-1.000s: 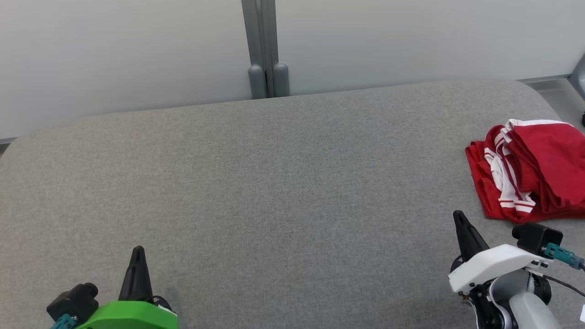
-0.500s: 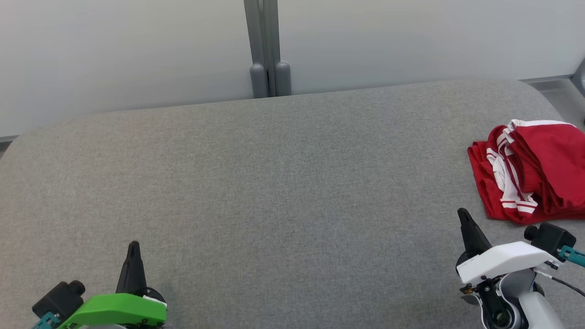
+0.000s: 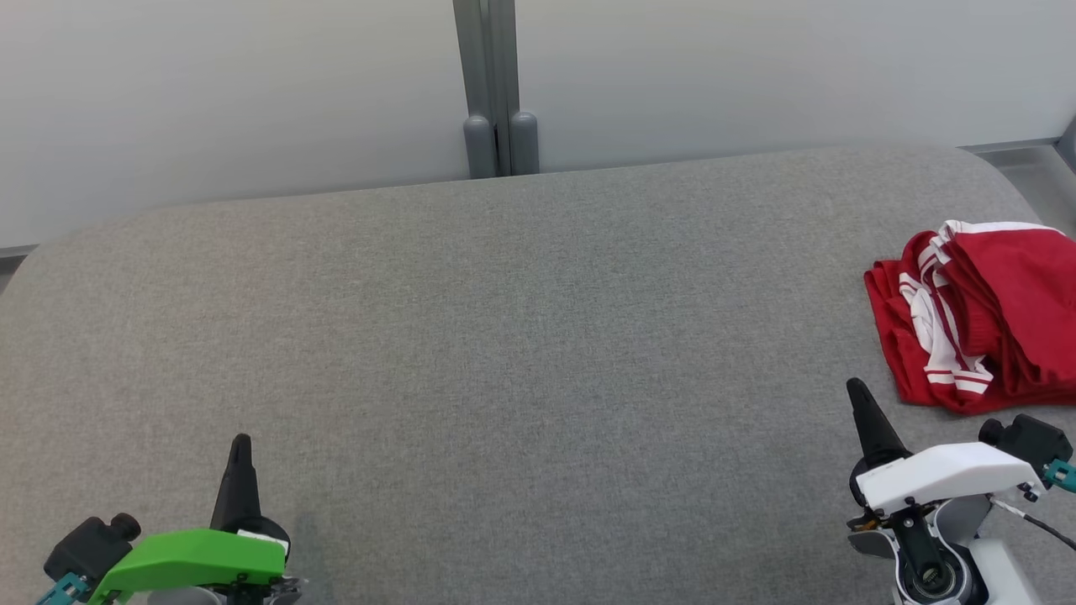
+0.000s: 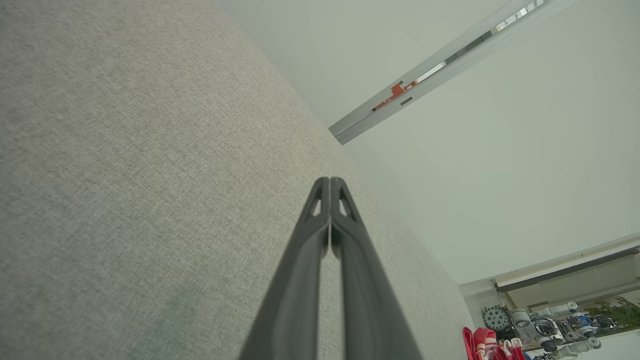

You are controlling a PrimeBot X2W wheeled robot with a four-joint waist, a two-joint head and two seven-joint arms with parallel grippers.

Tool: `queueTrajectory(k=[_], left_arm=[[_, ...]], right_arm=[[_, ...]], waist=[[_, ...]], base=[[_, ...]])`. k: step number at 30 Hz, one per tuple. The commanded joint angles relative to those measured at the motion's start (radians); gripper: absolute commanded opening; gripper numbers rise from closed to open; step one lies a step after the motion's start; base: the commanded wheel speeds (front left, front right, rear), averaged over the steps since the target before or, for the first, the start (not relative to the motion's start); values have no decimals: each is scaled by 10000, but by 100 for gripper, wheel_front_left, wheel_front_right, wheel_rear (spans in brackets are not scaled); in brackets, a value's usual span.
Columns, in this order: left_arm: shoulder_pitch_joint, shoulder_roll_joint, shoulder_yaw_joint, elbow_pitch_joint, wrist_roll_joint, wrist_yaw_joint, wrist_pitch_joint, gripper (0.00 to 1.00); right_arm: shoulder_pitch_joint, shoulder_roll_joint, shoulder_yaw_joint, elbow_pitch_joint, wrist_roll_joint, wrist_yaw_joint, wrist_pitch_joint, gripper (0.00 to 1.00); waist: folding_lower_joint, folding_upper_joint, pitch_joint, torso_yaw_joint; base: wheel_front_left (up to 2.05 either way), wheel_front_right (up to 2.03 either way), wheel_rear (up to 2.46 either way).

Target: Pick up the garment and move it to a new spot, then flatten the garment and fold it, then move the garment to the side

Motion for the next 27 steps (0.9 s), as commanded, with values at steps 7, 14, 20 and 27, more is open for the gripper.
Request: queueTrajectory(k=[7, 14, 20, 27], left_arm=[[-356, 55, 153, -138, -914, -101, 265, 0], [-417, 59, 231, -145, -1606, -151, 465, 0], [-470, 64, 296, -149, -2159, -198, 619, 0], [-539, 68, 369, -154, -2767, -225, 801, 0]], right_arm=[[-46, 23, -165, -226, 919, -3, 166, 0], [-27, 67, -267, -290, 1604, -1, 287, 0], [-11, 106, -346, -340, 2158, -1, 388, 0], [5, 150, -431, -398, 2760, -2, 497, 0]], waist=[[0, 0, 12, 28], [0, 0, 24, 54], [0, 0, 34, 77], [0, 0, 45, 103]], base=[[0, 0, 0], [0, 0, 0], [0, 0, 0], [0, 0, 0]])
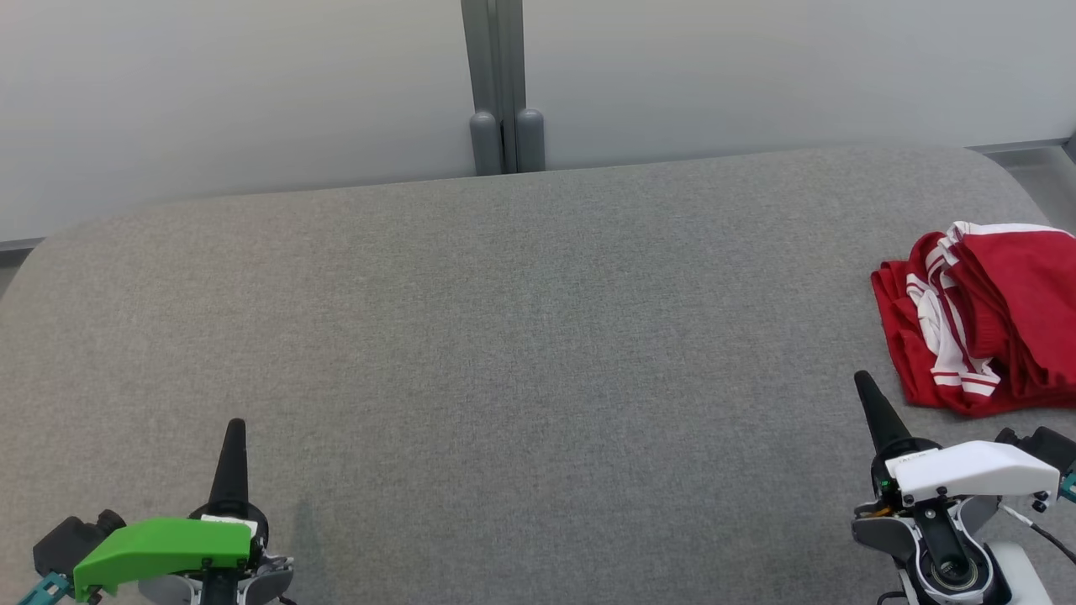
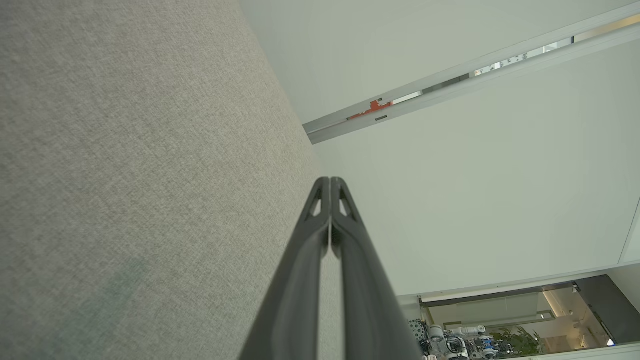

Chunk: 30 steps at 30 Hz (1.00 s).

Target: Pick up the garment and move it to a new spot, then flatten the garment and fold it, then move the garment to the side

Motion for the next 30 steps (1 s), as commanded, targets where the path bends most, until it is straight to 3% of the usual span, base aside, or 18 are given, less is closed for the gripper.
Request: queueTrajectory(k=[1, 30], left_arm=[[-271, 65, 76, -109, -283, -59, 69, 0], [-479, 78, 324, -114, -2433, -216, 693, 0]], right_arm=[[-10, 5, -60, -132, 254, 4, 71, 0], [60, 147, -369, -324, 2418, 2, 433, 0]], waist=[[0, -1, 3, 6], [0, -1, 51, 115]], base=[[0, 0, 0], [0, 0, 0]])
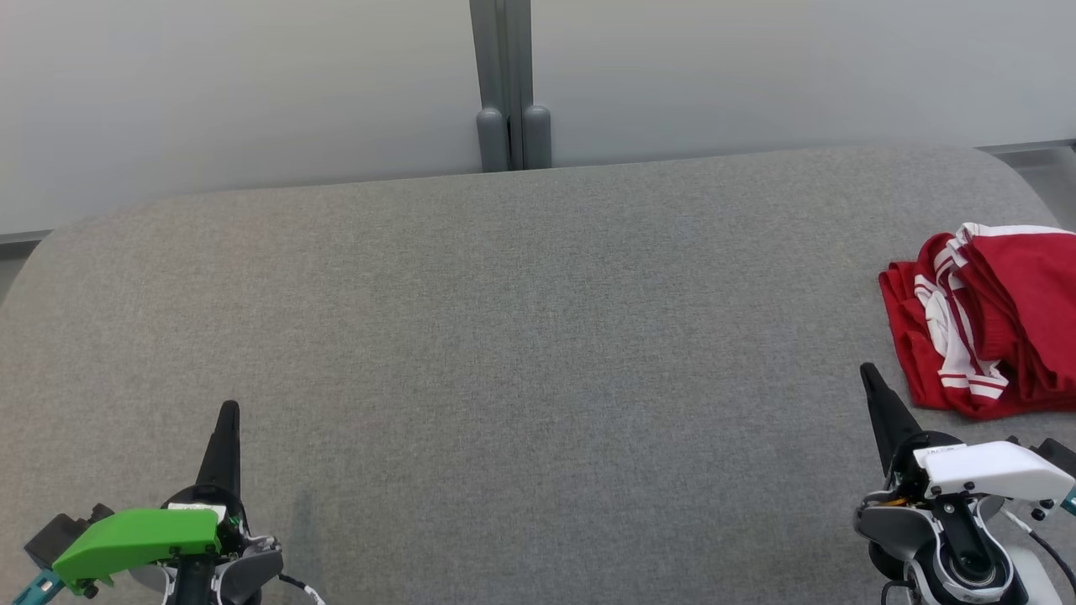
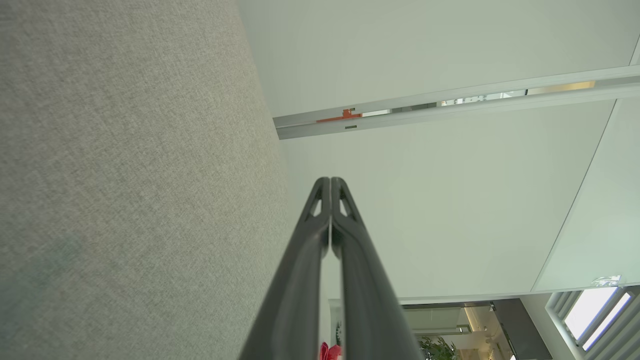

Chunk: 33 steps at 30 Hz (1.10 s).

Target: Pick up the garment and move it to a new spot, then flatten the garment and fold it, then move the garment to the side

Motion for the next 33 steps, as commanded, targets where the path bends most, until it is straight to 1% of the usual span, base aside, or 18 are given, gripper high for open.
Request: queueTrajectory(k=[1, 18, 33], left_arm=[[-218, 67, 67, -57, -189, -86, 57, 0], [-300, 74, 183, -57, -1259, -152, 361, 0], [-286, 73, 179, -54, -1247, -154, 380, 0]], right_arm=[[45, 3, -50, -80, 220, 2, 33, 0], [88, 78, -197, -176, 1265, 0, 216, 0], [89, 74, -196, -176, 1279, 2, 221, 0]], waist=[[0, 0, 3, 6], [0, 0, 31, 70], [0, 0, 32, 73]], base=[[0, 0, 0], [0, 0, 0], [0, 0, 0]])
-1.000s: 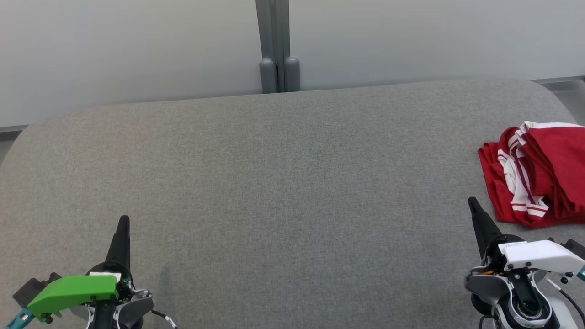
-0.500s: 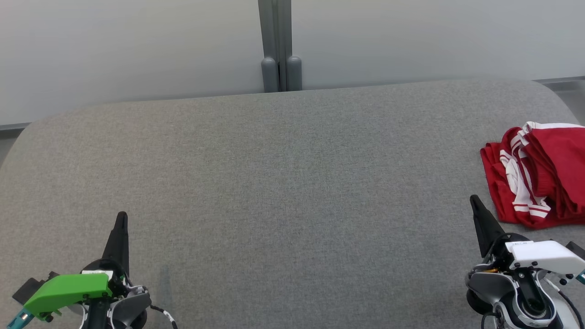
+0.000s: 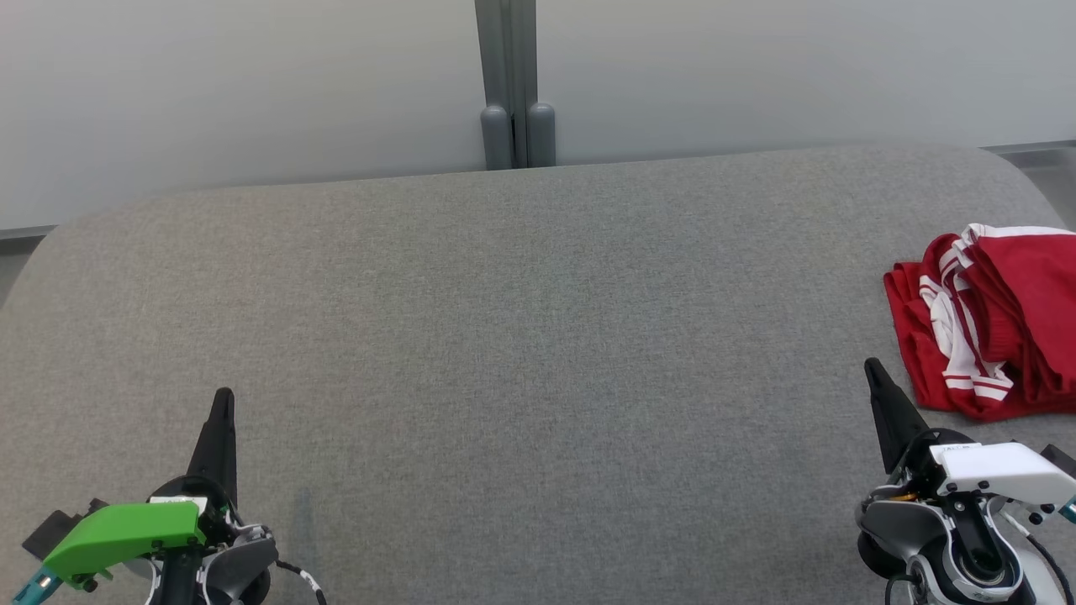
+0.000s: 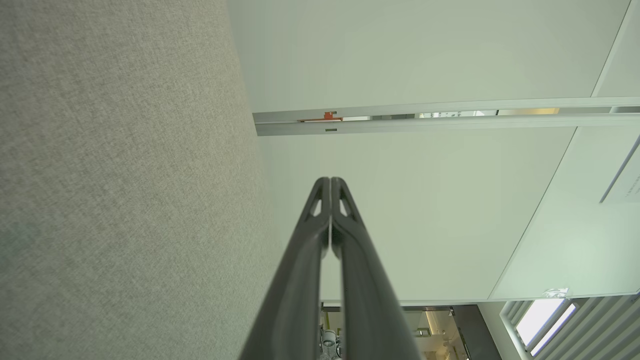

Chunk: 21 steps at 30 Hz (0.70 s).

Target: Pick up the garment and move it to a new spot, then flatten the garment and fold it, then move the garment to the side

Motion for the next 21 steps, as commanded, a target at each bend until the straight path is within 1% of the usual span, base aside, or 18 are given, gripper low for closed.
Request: queueTrajectory(k=[1, 21], left_arm=[[-105, 65, 28, -24, -28, -68, 44, 0], [-104, 65, 27, -25, -28, -68, 42, 0]], right_arm=[[84, -5, -18, -51, 61, 2, 22, 0], [84, -5, -16, -50, 63, 0, 20, 0]], waist=[[0, -1, 0, 0], [0, -1, 0, 0]], base=[[0, 0, 0], [0, 0, 0]])
